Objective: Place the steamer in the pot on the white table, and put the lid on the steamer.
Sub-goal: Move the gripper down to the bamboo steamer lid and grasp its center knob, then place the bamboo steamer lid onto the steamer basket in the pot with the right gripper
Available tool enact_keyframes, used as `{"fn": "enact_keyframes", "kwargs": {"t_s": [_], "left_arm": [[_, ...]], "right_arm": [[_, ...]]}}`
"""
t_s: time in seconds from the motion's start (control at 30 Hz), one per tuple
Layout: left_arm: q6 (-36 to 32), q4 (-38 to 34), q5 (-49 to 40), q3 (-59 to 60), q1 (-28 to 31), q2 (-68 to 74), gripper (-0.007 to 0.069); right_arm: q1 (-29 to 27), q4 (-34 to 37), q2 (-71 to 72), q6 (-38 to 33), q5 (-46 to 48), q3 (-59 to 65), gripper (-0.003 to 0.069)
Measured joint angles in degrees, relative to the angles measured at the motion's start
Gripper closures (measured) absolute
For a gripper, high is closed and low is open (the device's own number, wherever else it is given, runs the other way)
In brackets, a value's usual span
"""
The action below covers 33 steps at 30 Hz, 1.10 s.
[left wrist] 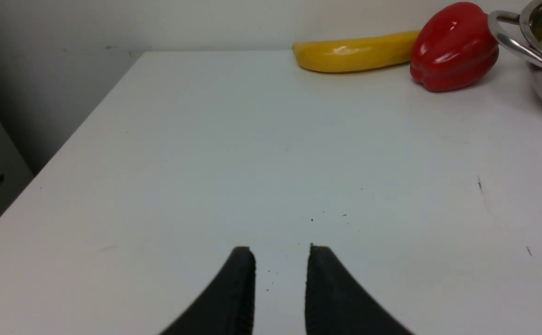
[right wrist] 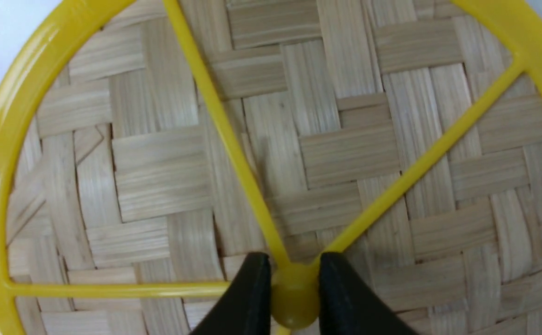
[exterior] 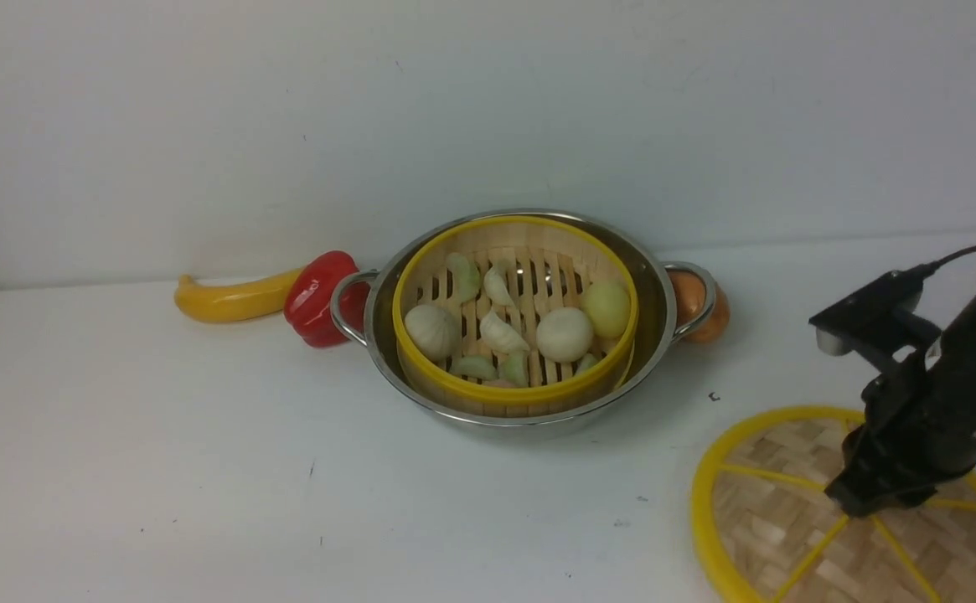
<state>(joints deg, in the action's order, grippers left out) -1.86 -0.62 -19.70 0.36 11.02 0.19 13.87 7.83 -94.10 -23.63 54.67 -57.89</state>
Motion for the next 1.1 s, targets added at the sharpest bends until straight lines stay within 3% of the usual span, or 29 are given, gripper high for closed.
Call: {"fn": "enact_keyframes", "kwargs": {"t_s": [0.17,0.47,0.6,0.73,0.97,1.1], "left_arm": [[0.00,0.00,0.00,0.00,0.00,0.00,0.0468],[0.00,0.00,0.00,0.00,0.00,0.00,0.0468],[0.00,0.00,0.00,0.00,0.00,0.00,0.0468],[0.00,0.00,0.00,0.00,0.00,0.00,0.0468],[0.00,0.00,0.00,0.00,0.00,0.00,0.0468],[0.00,0.00,0.00,0.00,0.00,0.00,0.0468]], "right_arm": [[0.00,-1.22,3.73,1.57,6.79,-9.31,0.0516],[2.88,8.18,-4.58,-4.83,13.59,-30.62,0.0516],[7.61,6.20,-11.65,-5.56,15.35,-41.09,0.0516],[12.83,-0.91,-23.40,-4.49,15.98,-57.25,0.0516],[13.49,-1.19,-36.61,-3.74,16.02,-76.03,0.0516],[13.49,0.73,-40.20,-3.74,16.02,-79.90,0.0516]]}}
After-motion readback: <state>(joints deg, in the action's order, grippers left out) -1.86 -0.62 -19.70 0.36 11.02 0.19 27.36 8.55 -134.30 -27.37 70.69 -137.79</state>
